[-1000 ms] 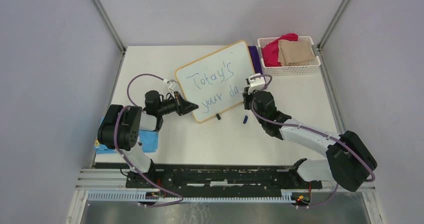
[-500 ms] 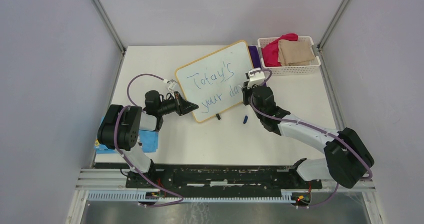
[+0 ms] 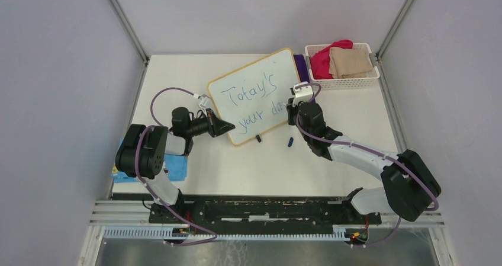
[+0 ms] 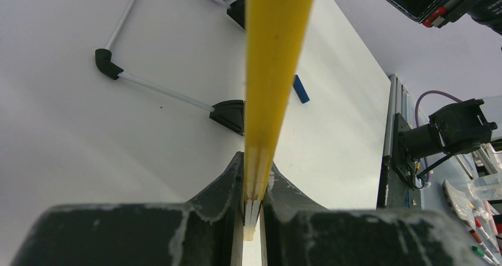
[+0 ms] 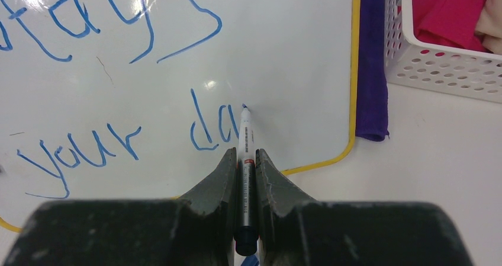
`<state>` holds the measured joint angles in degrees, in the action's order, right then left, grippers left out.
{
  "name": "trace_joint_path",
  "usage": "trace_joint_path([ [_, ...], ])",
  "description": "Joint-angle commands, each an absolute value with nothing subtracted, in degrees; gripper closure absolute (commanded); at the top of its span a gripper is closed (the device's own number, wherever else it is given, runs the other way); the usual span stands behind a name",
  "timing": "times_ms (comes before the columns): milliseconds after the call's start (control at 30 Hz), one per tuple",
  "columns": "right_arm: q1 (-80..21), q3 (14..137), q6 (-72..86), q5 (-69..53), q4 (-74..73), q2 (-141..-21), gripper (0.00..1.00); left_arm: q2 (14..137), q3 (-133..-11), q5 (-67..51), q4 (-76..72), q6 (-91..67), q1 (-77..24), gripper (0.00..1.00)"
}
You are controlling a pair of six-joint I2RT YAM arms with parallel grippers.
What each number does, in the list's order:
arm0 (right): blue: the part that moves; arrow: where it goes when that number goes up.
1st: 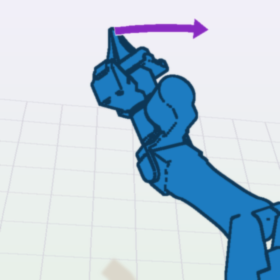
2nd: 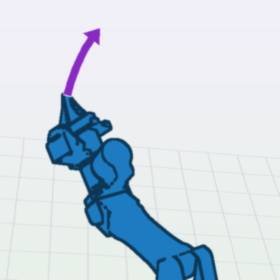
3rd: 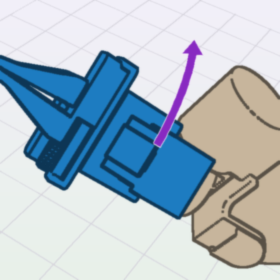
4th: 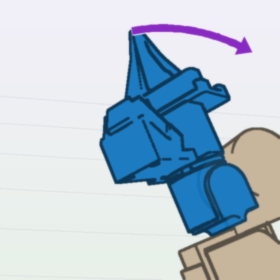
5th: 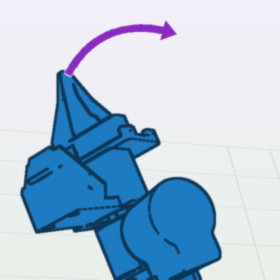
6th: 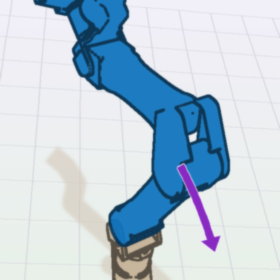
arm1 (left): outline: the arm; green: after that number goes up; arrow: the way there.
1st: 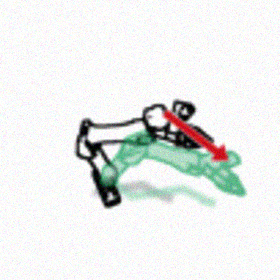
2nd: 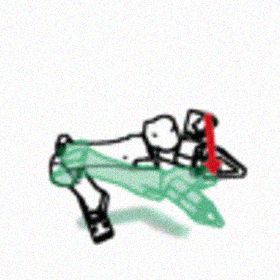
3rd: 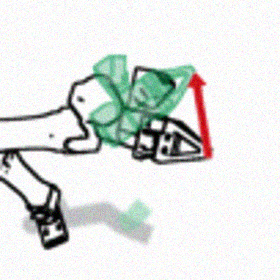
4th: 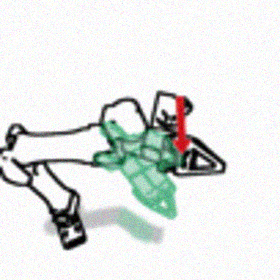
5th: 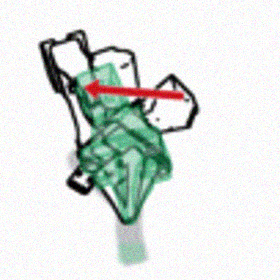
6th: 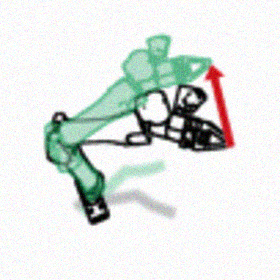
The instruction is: Write a sentence on the whiteboard
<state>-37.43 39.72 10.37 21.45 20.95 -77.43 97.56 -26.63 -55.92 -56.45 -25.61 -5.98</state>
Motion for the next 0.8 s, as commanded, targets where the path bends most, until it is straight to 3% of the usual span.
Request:
trace_joint_path([
  [0, -36.9, 38.2, 11.1, 22.0, 23.4, -76.9, 1.00, 98.5, -26.8, -51.9, -50.6, -22.5, -6.1, 0.98],
  [767, -35.5, 41.1, 10.7, 22.6, 22.8, -73.5, 1.00, 98.4, -26.9, -51.9, -50.1, -22.4, -6.2, 0.98],
])
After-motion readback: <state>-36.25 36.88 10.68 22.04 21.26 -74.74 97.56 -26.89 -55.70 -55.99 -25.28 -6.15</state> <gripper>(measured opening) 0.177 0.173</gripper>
